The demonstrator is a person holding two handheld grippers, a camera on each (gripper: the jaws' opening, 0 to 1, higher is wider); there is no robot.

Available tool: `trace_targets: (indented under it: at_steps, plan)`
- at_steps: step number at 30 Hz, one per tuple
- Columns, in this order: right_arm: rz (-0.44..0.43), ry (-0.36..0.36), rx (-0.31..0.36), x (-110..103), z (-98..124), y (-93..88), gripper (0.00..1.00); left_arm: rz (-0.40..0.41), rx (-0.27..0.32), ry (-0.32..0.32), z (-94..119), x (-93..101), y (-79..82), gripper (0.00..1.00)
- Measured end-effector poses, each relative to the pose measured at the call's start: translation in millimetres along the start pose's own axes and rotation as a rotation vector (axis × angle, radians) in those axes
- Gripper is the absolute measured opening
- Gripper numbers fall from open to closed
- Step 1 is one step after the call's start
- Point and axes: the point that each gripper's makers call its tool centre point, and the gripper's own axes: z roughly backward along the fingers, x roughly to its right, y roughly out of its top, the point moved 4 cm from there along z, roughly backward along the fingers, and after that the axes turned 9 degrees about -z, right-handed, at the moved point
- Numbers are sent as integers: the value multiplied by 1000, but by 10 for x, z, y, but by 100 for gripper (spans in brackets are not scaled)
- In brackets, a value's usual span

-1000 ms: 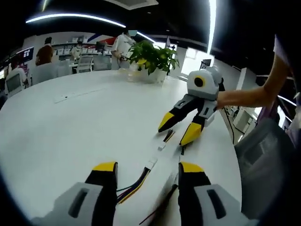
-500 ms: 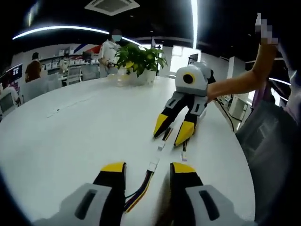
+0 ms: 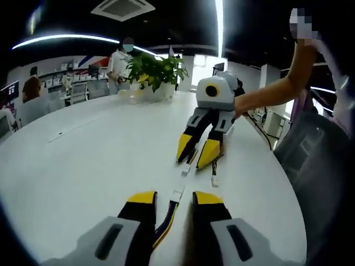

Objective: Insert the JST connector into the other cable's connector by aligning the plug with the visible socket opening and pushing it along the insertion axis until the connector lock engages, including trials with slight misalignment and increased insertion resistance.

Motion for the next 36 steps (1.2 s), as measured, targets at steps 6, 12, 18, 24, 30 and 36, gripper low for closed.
trace_targets:
  at_steps: [6,12,18,24,30,36]
  plan:
    - [-1,5,-5,16,-15,-22,12,-2,7,-17,-24,21,-1,13]
    - [3,8,-12,30,-35,-28,11,0,7,-23,-39,29,-13,10]
    - [10,12,-11,33,-51,-31,9,-36,0,-30,-29,35,-25,6]
    - [26,9,-14,33,-55,-35,7,-49,1,-26,-31,20,-26,4]
    - [34,15,-17,15,-59,-42,5,-88,-8,-17,-44,21,-22,3]
    - [46,8,-24,7,-60,-45,5,-112,0,2,-51,27,-21,3]
